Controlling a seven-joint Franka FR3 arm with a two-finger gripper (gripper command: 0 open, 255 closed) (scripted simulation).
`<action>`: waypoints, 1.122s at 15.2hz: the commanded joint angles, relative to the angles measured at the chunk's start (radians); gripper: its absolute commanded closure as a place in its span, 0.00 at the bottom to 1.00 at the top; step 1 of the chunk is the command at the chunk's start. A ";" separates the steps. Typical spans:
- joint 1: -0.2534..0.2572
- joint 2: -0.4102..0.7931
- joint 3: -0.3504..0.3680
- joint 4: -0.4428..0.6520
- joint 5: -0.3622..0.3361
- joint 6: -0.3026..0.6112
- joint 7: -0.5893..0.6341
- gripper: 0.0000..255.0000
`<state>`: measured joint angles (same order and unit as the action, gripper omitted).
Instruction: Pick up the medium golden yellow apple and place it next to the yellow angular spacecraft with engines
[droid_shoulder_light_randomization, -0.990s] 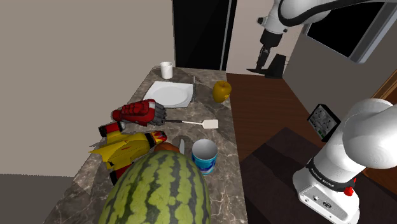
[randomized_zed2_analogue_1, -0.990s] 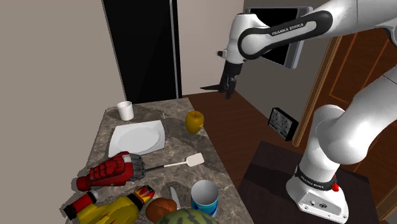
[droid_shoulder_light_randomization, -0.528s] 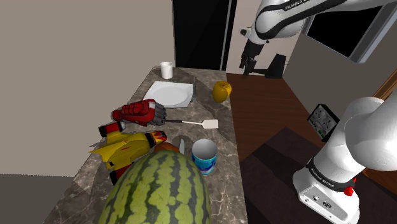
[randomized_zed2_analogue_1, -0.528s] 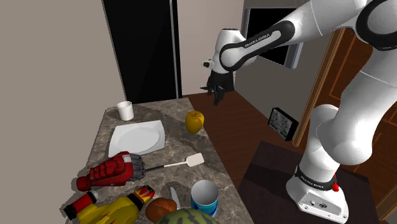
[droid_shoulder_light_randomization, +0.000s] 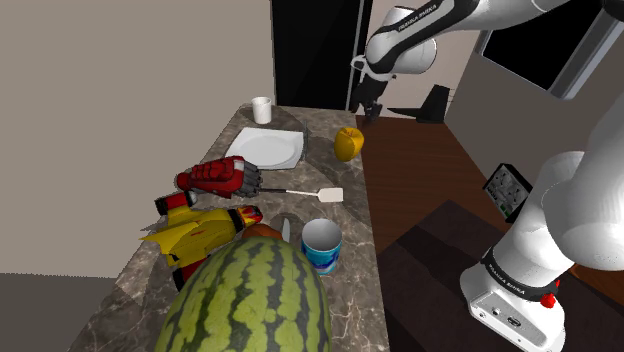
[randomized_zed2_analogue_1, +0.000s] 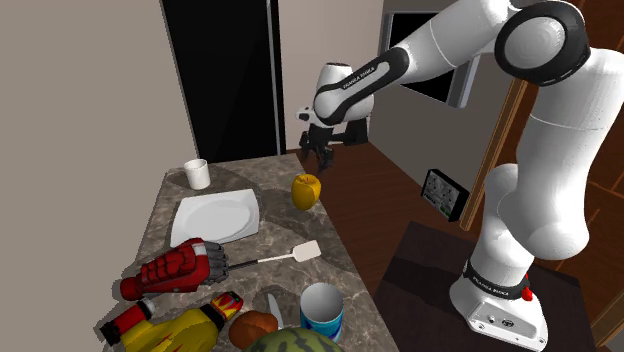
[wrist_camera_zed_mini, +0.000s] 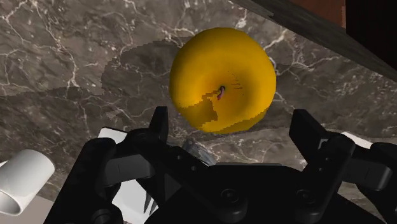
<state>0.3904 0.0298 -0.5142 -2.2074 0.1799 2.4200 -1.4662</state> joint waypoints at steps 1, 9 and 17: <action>0.000 0.033 0.003 0.005 0.031 0.023 -0.031 0.00; -0.005 0.088 0.013 0.002 0.084 0.070 -0.068 0.00; -0.005 0.087 0.013 0.002 0.083 0.070 -0.068 1.00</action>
<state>0.3856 0.1173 -0.5011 -2.2053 0.2633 2.4898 -1.5337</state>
